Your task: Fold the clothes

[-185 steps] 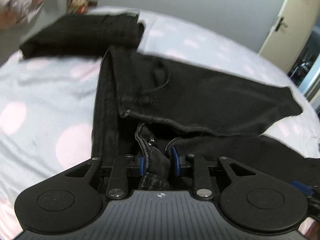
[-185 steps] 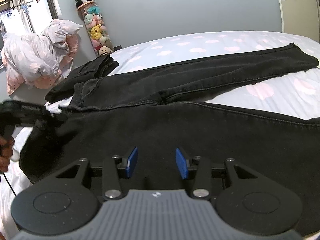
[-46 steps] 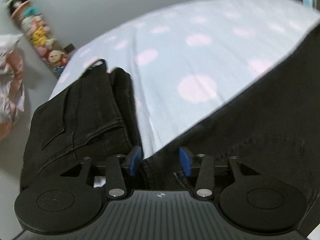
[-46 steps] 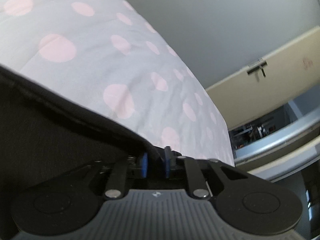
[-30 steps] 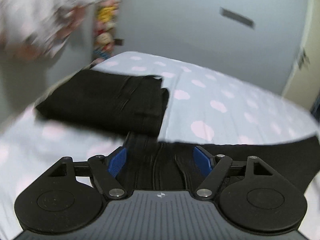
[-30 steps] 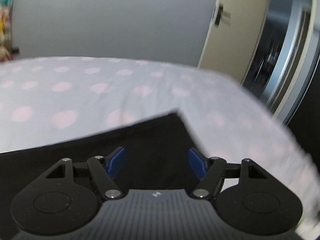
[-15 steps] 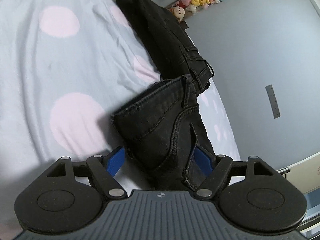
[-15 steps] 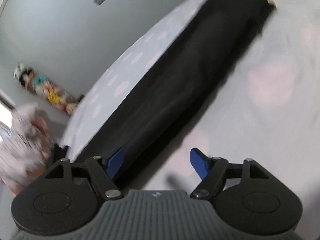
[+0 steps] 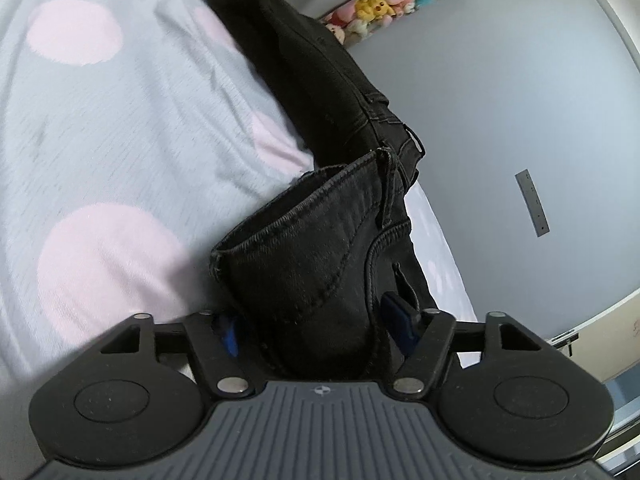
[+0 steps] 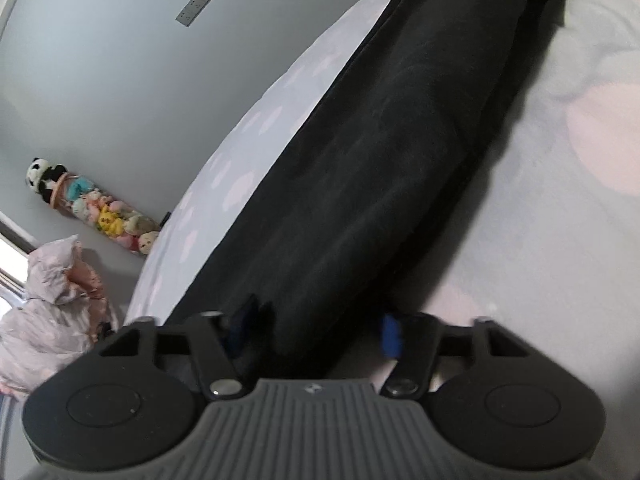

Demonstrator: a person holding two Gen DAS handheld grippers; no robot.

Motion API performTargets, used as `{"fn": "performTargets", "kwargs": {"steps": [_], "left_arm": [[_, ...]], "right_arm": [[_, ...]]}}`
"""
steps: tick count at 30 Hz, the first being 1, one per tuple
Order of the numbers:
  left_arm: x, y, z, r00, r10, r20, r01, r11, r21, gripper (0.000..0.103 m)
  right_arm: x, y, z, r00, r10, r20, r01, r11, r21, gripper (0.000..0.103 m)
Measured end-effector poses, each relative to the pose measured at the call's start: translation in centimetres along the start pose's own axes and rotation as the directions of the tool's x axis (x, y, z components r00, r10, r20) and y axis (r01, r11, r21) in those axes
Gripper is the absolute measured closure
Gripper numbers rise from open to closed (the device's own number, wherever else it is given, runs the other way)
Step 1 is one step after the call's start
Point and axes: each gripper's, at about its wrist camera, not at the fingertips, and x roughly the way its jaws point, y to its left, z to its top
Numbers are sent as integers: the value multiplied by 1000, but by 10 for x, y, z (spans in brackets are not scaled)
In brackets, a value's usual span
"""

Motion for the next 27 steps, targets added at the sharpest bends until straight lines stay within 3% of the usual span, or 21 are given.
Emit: {"fn": "performTargets", "kwargs": {"steps": [4,8,12,17,27], "left_arm": [[-5,-7,4,1000,8,3,-8,999,43,49],[-22,-25,10,1000,13,24,-15,997,74,69],[-50,-40,14,998,39,49,-44,994,98,71],[-100,-30,22,994,103,43,-106,992,66,71],[-221,4,17,960,238,147,-246,969,35,72]], "right_arm": [[1,1,12,1000,5,-12,-5,1000,23,82],[-16,29,22,1000,-16,24,17,998,-53,85],[-43,53,29,998,-10,55,15,995,-94,87],[-90,64,10,999,-33,-6,32,994,-102,87],[-183,49,-98,989,-25,-143,26,1000,7,87]]}}
